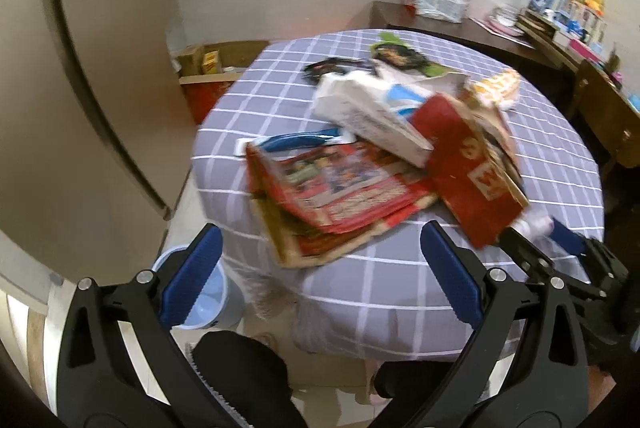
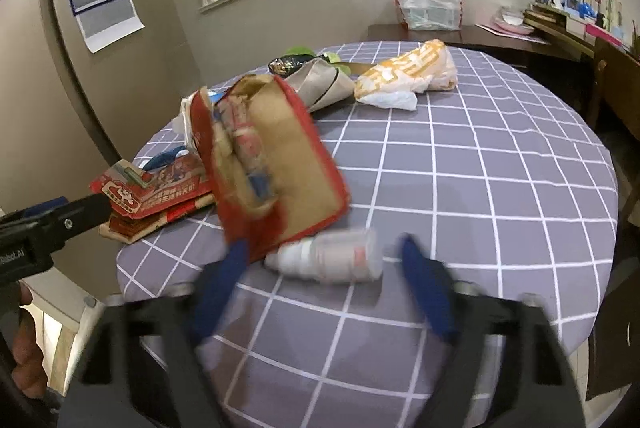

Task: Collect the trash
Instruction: 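Grasp the white bottle with the right tool while the left tool grasps the red paper bag, then carry the bottle and the red bag with both tools over the blue bin, then open the left tool over the bin while the right tool releases the bottle, then move both open tools back to the table, then grasp the folded red flyer with the left tool while the right tool grasps the milk carton, then carry both items to the bin and open the right tool over it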

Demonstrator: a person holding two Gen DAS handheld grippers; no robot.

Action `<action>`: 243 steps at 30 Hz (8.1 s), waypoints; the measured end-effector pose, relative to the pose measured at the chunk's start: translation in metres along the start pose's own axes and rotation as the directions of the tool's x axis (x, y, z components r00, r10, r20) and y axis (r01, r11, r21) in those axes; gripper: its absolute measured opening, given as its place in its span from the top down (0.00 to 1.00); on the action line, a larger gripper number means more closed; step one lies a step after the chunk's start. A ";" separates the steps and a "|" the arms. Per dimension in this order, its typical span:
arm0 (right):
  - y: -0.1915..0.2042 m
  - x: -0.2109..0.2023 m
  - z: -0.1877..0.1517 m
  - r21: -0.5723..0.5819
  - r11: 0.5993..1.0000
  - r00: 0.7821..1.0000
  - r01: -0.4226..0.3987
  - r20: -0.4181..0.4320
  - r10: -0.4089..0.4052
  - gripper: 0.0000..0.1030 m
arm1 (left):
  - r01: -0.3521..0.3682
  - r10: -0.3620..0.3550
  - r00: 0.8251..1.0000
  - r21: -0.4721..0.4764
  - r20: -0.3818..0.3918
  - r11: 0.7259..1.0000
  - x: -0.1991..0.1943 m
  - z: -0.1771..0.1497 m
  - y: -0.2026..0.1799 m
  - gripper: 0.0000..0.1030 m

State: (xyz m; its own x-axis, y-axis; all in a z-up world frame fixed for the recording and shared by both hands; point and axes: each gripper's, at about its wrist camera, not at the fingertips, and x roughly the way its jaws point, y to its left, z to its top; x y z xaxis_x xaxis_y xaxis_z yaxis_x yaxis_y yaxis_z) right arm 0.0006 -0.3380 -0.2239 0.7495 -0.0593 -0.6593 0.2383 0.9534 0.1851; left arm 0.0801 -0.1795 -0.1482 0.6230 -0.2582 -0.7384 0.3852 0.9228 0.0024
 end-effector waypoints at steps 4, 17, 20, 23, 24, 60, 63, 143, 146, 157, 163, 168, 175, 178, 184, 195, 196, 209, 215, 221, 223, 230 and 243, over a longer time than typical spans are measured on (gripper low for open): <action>-0.012 -0.002 0.000 0.027 0.998 0.999 -0.050 0.002 0.050 0.59 | 0.023 -0.023 1.000 0.033 -0.004 0.999 0.003 0.001 -0.021 0.06; -0.026 0.013 0.024 0.072 0.992 0.994 -0.103 -0.016 0.104 0.43 | 0.028 -0.028 0.999 0.008 -0.019 1.000 0.017 0.009 -0.043 0.06; -0.025 0.017 0.027 0.044 0.992 0.992 -0.119 -0.034 0.121 0.59 | 0.020 -0.019 1.000 0.004 -0.015 1.000 0.019 0.015 -0.047 0.06; -0.029 0.014 0.025 0.042 0.991 0.992 -0.123 -0.024 0.125 0.59 | 0.029 -0.030 0.999 -0.013 -0.020 0.999 0.024 0.019 -0.051 0.06; -0.031 0.013 0.025 0.043 0.993 0.994 -0.111 -0.018 0.111 0.59 | 0.034 -0.034 0.999 -0.018 -0.022 0.999 0.026 0.021 -0.054 0.06; -0.002 -0.023 0.032 0.005 0.986 0.985 -0.166 0.050 0.166 0.59 | 0.235 -0.233 0.972 -0.098 0.033 0.967 0.008 0.021 -0.057 0.37; 0.016 -0.029 0.035 -0.014 0.982 0.980 -0.189 0.055 0.190 0.59 | 0.199 -0.193 0.978 -0.077 0.075 0.977 -0.011 0.016 -0.042 0.37; 0.355 0.064 0.049 -0.385 0.851 0.930 -0.357 -0.054 0.365 0.27 | -0.304 0.312 0.948 -0.435 -0.054 0.848 -0.003 -0.026 0.325 0.14; 0.318 0.033 0.056 -0.369 0.877 0.942 -0.307 0.012 0.335 0.27 | -0.255 0.274 0.962 -0.394 -0.011 0.883 -0.011 -0.014 0.287 0.12; 0.183 -0.016 0.072 -0.268 0.953 0.975 -0.139 0.129 0.178 0.26 | -0.078 0.091 0.995 -0.261 0.037 0.962 -0.014 0.015 0.148 0.11; 0.125 -0.001 0.070 -0.201 0.976 0.989 -0.085 0.099 0.106 0.26 | -0.068 0.069 0.998 -0.213 -0.005 0.975 0.004 0.024 0.100 0.11; 0.099 0.016 0.070 -0.160 0.982 0.993 -0.099 0.054 0.108 0.26 | -0.078 0.070 0.996 -0.191 -0.046 0.979 0.026 0.030 0.077 0.11; 0.076 0.050 0.076 -0.067 0.977 0.979 -0.201 -0.029 0.200 0.26 | -0.068 0.050 0.994 -0.196 -0.095 0.978 0.054 0.035 0.071 0.12; 0.072 0.064 0.080 -0.032 0.968 0.967 -0.250 -0.057 0.248 0.26 | -0.053 0.029 0.994 -0.229 -0.105 0.972 0.063 0.035 0.075 0.12; 0.080 0.081 0.089 -0.025 0.947 0.945 -0.320 -0.081 0.317 0.26 | -0.008 -0.019 0.991 -0.203 -0.131 0.979 0.076 0.036 0.073 0.37; 0.096 0.078 0.092 -0.068 0.944 0.945 -0.324 -0.078 0.319 0.67 | 0.066 -0.079 0.993 -0.130 -0.092 0.989 0.067 0.036 0.069 0.87; 0.097 0.074 0.091 -0.075 0.946 0.948 -0.315 -0.068 0.310 0.68 | 0.075 -0.087 0.993 -0.136 -0.080 0.988 0.064 0.036 0.070 0.89; 0.120 -0.004 0.093 -0.139 0.954 0.953 -0.267 0.112 0.283 0.70 | 0.116 -0.109 0.993 -0.209 0.043 0.971 0.011 0.032 0.103 0.91; 0.157 -0.020 0.092 -0.197 0.936 0.941 -0.292 0.117 0.318 0.70 | 0.084 -0.063 0.994 -0.257 0.089 0.963 -0.017 0.024 0.142 0.91; 0.216 -0.012 0.083 -0.254 0.899 0.920 -0.357 0.071 0.385 0.70 | -0.009 0.040 0.995 -0.334 0.087 0.942 -0.031 0.008 0.206 0.91; 0.241 -0.003 0.080 -0.272 0.882 0.911 -0.385 0.043 0.411 0.70 | -0.043 0.078 0.993 -0.364 0.084 0.931 -0.034 0.000 0.230 0.91; 0.323 0.037 0.063 -0.318 0.828 0.882 -0.462 -0.068 0.466 0.70 | -0.193 0.210 0.978 -0.463 -0.017 0.865 -0.024 -0.029 0.319 0.91; 0.436 0.128 0.015 -0.435 0.769 0.883 -0.469 -0.229 0.409 0.57 | -0.425 0.362 0.905 -0.498 -0.223 0.756 0.018 -0.075 0.412 0.91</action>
State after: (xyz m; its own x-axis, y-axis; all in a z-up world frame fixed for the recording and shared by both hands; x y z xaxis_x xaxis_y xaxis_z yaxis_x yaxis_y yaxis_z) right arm 0.2097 0.0656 -0.2170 0.6180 0.4052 -0.6737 -0.4366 0.8895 0.1346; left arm 0.1995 0.2176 -0.2109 0.5511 0.1642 -0.8181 -0.3124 0.9498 -0.0198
